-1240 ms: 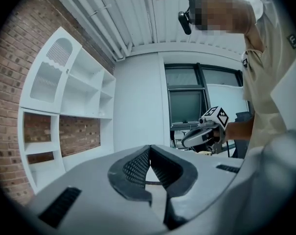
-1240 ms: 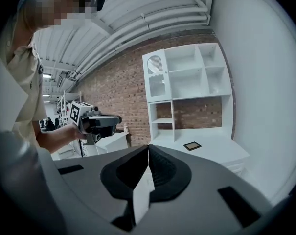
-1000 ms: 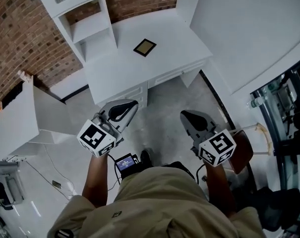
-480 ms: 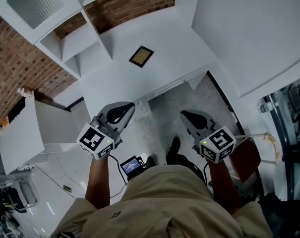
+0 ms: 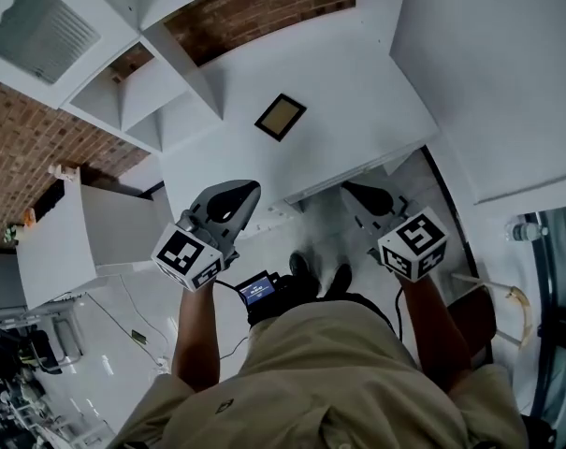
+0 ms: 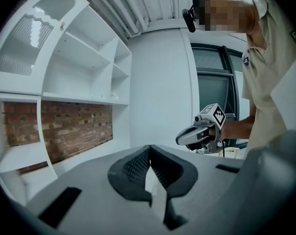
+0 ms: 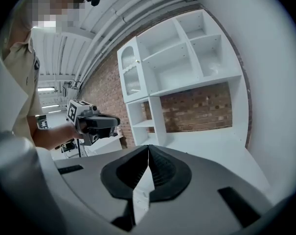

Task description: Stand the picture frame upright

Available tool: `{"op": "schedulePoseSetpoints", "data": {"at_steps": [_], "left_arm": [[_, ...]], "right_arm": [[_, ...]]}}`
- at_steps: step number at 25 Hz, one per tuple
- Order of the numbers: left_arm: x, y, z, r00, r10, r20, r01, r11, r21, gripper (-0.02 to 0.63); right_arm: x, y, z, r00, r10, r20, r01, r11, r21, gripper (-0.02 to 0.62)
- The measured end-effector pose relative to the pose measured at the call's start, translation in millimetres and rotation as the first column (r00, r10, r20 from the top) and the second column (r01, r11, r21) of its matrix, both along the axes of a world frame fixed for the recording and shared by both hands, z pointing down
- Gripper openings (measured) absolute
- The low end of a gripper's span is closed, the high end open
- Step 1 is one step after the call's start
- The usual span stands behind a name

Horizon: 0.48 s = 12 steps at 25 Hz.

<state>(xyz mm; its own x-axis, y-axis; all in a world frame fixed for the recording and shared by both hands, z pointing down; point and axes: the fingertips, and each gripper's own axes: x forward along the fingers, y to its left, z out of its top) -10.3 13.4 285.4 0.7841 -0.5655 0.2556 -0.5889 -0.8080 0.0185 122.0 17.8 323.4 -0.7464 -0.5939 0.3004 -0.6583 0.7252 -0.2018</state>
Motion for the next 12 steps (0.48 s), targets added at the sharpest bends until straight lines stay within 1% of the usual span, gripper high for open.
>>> {"op": "schedulePoseSetpoints", "data": {"at_steps": [5, 12], "left_arm": [[-13, -50, 6, 1.0, 0.014, -0.014, -0.014, 1.0, 0.015, 0.009], [-37, -124, 8, 0.995, 0.078, -0.054, -0.077, 0.997, 0.033, 0.009]], "right_arm": [[-13, -45, 10, 0.999, 0.019, -0.027, -0.019, 1.0, -0.008, 0.005], [-39, -102, 10, 0.993, 0.086, -0.078, -0.087, 0.996, -0.007, 0.005]]}}
